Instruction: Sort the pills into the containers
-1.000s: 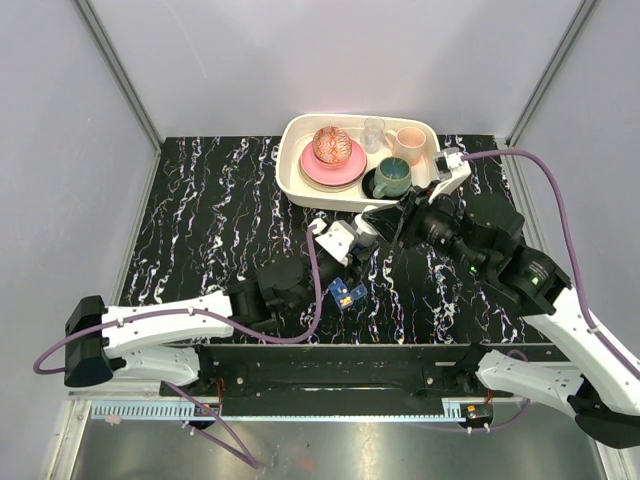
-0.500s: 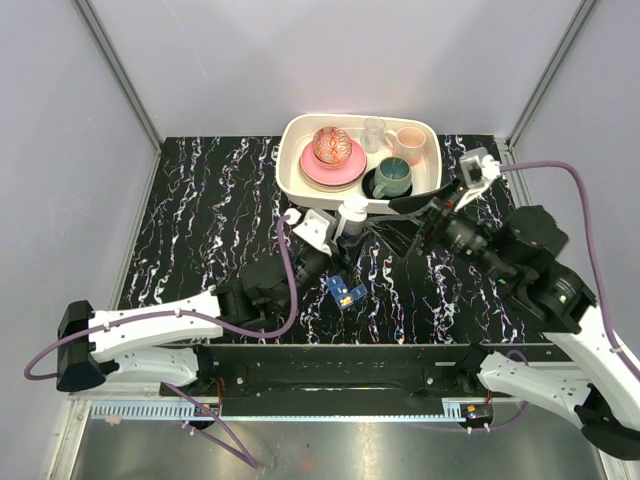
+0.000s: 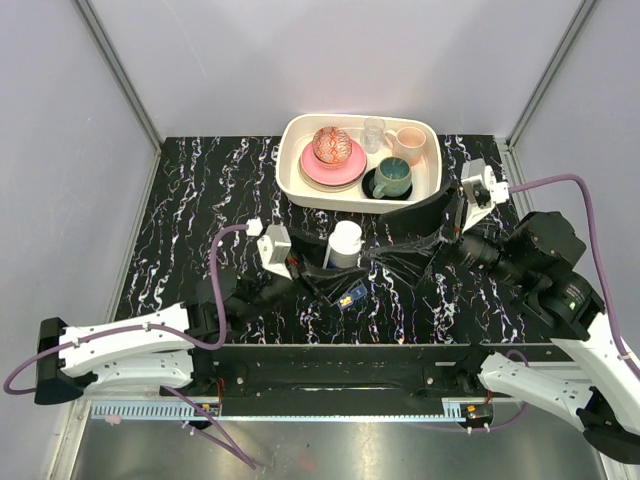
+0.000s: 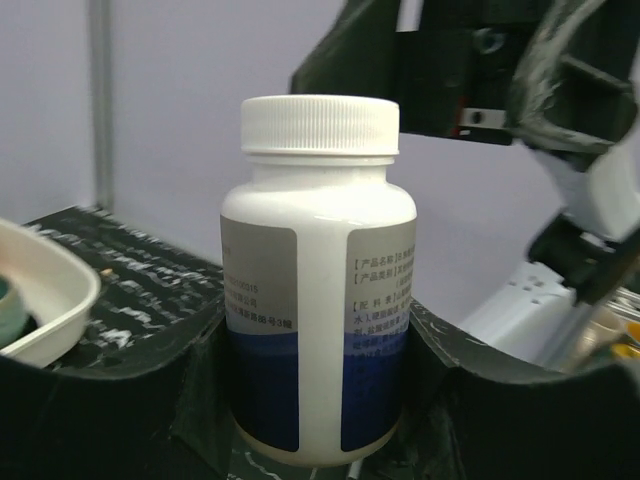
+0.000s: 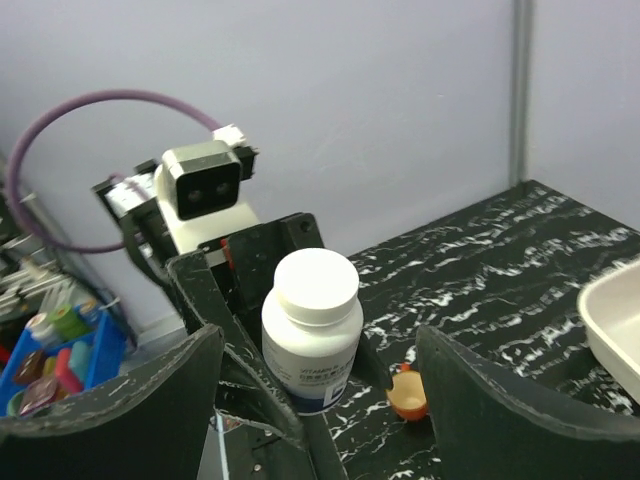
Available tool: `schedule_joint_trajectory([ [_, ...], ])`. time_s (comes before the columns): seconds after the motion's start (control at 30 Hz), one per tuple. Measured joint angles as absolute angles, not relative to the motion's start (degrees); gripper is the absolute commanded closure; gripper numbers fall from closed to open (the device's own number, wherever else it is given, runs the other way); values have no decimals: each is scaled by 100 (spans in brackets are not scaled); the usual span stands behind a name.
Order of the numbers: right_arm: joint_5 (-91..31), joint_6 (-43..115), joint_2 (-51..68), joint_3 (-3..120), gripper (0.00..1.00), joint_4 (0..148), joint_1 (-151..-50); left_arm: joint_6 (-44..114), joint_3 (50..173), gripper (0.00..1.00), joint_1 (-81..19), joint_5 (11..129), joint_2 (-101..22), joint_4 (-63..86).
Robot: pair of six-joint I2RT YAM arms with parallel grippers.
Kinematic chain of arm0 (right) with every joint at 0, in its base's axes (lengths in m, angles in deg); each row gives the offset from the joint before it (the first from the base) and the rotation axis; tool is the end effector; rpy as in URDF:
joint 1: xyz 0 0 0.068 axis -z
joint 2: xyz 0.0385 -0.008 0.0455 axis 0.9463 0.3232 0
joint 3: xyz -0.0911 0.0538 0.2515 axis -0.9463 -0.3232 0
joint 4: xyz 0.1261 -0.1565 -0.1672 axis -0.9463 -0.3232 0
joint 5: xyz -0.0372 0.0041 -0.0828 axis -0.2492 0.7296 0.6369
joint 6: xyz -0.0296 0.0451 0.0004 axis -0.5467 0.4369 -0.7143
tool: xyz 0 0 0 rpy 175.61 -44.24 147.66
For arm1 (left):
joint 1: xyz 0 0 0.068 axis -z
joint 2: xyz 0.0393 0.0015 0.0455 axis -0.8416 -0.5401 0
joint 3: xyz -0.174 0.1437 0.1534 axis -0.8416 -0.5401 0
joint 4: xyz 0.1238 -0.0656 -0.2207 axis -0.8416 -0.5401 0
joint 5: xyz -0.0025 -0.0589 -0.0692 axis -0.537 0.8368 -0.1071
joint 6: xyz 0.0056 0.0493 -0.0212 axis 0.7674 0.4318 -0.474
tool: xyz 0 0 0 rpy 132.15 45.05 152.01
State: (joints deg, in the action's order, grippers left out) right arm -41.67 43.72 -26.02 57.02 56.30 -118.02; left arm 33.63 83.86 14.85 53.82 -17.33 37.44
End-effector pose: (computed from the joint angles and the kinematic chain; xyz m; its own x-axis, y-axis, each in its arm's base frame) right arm 0.0818 0.1046 0.4897 -0.1201 0.2224 -0.9675 -0.9128 0.3584 0.1957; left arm 0.0701 -0.2024 0.3856 -0.0990 -0.4135 -0.9051 0.9055 0.3398 -0.2542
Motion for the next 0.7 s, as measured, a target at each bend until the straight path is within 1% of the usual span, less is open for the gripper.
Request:
schedule_joint_trajectory([
  [0.23,-5214,4232,-2647,5707,16,5733,-11802,3090,8340,100,1485,6706,-1669,4091],
  [0.37,-5487,4208,-2693,5770,22,5774,-11802,2989,8340,100,1485,7249,-1748,4257],
  [0.5,-5618,4202,-2715,5803,25,5827,-11802,2941,8342,100,1485,7557,-1877,4310],
  [0.7,-5695,4204,-2706,5803,25,5823,-11802,2867,8342,100,1485,7745,-1986,4360],
])
